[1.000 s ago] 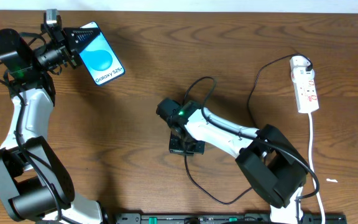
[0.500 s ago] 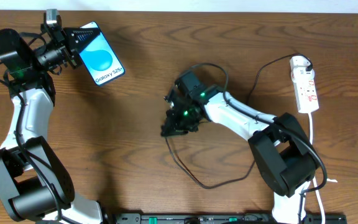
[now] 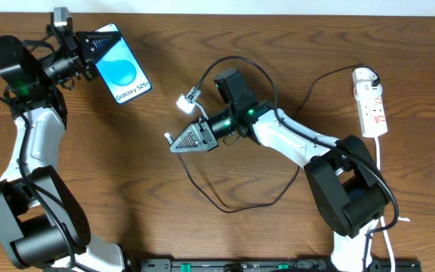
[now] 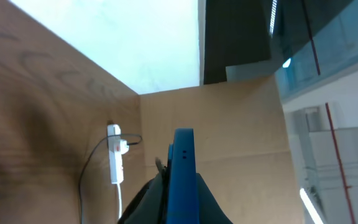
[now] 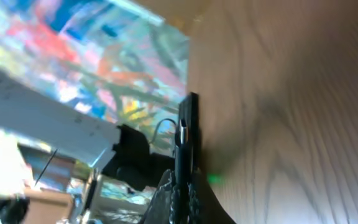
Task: Plug charger to phone and switch on socket
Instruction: 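Lift the plug toward the phone's bottom edge with the right gripper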
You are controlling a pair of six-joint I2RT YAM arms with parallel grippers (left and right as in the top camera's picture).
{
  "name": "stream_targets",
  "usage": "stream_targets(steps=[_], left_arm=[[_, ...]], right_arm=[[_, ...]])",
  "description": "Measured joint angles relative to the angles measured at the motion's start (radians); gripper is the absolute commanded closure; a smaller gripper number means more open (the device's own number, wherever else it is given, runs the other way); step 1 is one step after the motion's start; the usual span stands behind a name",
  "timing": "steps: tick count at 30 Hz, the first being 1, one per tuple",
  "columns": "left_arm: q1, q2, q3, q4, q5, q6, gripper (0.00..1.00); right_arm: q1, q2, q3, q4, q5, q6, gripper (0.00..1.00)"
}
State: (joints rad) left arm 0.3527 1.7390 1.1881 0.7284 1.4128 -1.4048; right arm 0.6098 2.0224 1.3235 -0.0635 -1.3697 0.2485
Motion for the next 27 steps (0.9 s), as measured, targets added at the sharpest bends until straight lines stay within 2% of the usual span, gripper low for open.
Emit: stream_targets(steps=[9, 20, 27], left_arm=[[0.0, 0.0, 0.0, 0.065, 0.02, 0.0, 0.93], [-0.039, 0.0, 0.0, 0.087, 0.087, 0.034, 0.93], [-0.1, 0.0, 0.0, 0.087, 0.077, 0.094, 0.93]], right_arm=[[0.0, 0.0, 0.0, 0.207, -0.081, 0.021, 0.99], [0.0, 0.0, -0.002, 0.564, -0.105, 0.187, 0.99], [0.0, 0.0, -0.002, 0.603, -0.1, 0.267, 0.99]])
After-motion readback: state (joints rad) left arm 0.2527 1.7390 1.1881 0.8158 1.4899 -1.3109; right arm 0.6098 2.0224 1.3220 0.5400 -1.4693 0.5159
